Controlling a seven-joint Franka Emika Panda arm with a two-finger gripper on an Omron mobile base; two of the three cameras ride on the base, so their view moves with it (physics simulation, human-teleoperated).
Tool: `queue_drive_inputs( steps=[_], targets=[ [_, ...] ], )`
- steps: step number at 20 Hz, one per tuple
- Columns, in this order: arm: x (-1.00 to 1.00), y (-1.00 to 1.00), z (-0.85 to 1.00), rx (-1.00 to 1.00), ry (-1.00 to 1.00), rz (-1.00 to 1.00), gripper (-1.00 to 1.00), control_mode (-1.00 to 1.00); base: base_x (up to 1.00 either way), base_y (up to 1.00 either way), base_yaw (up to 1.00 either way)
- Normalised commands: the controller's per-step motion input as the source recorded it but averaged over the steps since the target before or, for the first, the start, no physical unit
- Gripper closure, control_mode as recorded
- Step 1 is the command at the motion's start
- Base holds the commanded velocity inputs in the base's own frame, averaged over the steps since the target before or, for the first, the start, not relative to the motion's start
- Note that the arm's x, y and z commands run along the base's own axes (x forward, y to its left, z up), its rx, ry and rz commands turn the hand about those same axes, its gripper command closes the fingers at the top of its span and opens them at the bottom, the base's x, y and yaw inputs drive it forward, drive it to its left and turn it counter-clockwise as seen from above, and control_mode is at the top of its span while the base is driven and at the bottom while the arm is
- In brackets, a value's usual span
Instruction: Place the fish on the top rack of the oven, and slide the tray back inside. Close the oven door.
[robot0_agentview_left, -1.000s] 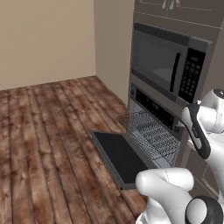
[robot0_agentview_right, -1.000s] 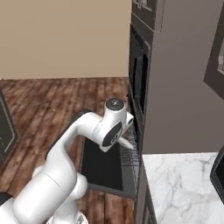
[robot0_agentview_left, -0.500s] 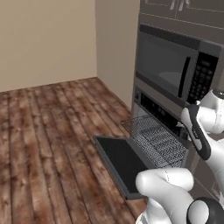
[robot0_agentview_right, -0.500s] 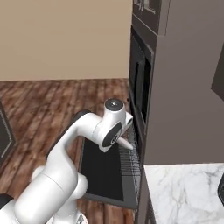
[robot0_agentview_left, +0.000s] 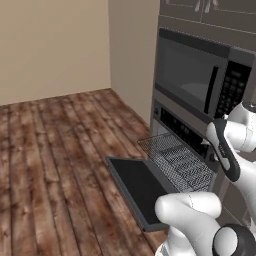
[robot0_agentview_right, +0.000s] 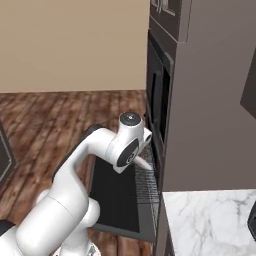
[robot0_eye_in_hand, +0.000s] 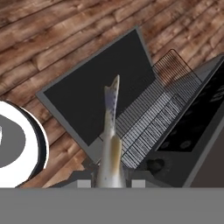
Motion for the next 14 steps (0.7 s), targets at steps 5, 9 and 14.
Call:
queue_drive_inputs(
  steps=[5,9,14],
  targets=[
    [0.00,0.00,0.00,0.00,0.00,0.00,1.00,1.00,0.15,-0.24,-0.09],
    [0.00,0.00,0.00,0.00,0.00,0.00,1.00,1.00,0.23,-0.07,-0.17],
    [0.00,0.00,0.00,0.00,0.00,0.00,1.00,1.00,0.27,0.00,-0.24]
  ],
)
